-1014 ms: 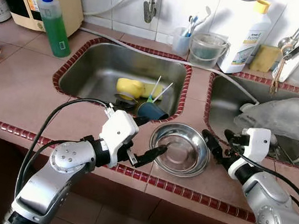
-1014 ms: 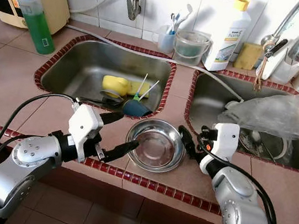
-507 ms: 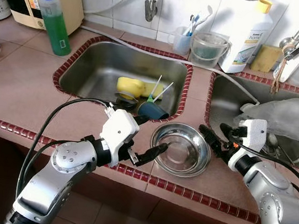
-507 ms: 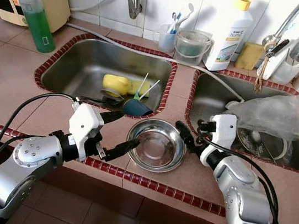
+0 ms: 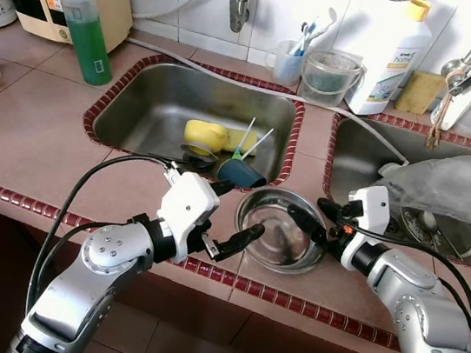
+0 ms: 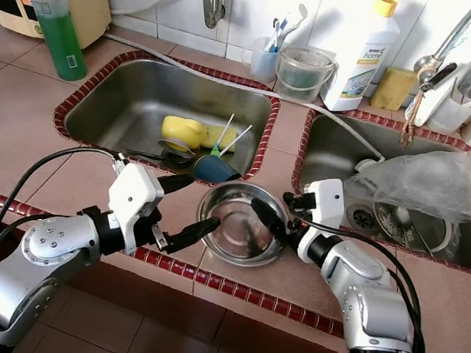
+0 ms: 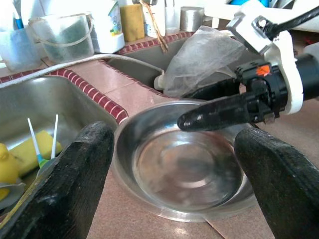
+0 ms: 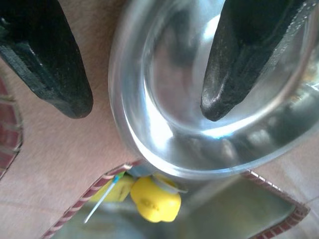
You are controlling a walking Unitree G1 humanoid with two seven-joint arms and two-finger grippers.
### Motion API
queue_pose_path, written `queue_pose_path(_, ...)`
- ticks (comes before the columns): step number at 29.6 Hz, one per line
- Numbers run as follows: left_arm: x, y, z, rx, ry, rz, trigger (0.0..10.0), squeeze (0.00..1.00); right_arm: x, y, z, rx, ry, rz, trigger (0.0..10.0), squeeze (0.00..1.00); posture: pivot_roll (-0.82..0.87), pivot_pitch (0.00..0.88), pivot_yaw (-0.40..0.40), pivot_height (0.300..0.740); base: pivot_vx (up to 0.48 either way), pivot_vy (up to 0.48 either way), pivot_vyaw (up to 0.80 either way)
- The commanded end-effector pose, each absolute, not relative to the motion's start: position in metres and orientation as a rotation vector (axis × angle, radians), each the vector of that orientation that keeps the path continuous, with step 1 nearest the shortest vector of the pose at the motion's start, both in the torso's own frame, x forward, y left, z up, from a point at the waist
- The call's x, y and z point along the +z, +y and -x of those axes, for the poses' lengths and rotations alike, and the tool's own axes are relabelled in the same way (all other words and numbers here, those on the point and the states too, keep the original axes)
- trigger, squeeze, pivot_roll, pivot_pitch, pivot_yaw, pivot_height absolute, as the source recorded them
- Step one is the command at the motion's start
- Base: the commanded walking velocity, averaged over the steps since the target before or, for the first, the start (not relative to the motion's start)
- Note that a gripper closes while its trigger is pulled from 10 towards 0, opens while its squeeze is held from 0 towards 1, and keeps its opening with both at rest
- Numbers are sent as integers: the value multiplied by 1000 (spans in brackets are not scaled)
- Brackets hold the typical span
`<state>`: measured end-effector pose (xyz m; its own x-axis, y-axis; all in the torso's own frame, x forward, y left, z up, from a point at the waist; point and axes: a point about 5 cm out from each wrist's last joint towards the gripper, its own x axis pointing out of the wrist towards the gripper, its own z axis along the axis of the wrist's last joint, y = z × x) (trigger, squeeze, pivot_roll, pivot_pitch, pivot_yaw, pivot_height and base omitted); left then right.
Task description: Kitchen organization
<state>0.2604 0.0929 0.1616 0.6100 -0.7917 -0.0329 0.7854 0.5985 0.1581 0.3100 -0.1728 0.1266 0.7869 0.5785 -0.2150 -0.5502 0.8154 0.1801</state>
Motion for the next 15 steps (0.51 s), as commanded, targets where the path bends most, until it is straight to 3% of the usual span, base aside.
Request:
queue_pose_path(1, 163, 92, -256, -933, -38, -167, 10000, 0, 125, -173, -309, 622, 285, -110, 10000, 0, -41, 133, -32, 740, 0, 0, 0)
queue_pose_path(14, 160, 93, -252, -950, -24, -176, 10000, 0, 125, -173, -311, 635, 293, -158, 10000, 0, -41, 144, -32, 740, 0, 0, 0)
queue_pose_path(15, 160, 93, -252, -950, -24, -175, 10000, 0, 125, -173, -312, 634, 294, -186, 9490, 0, -41, 144, -32, 740, 0, 0, 0)
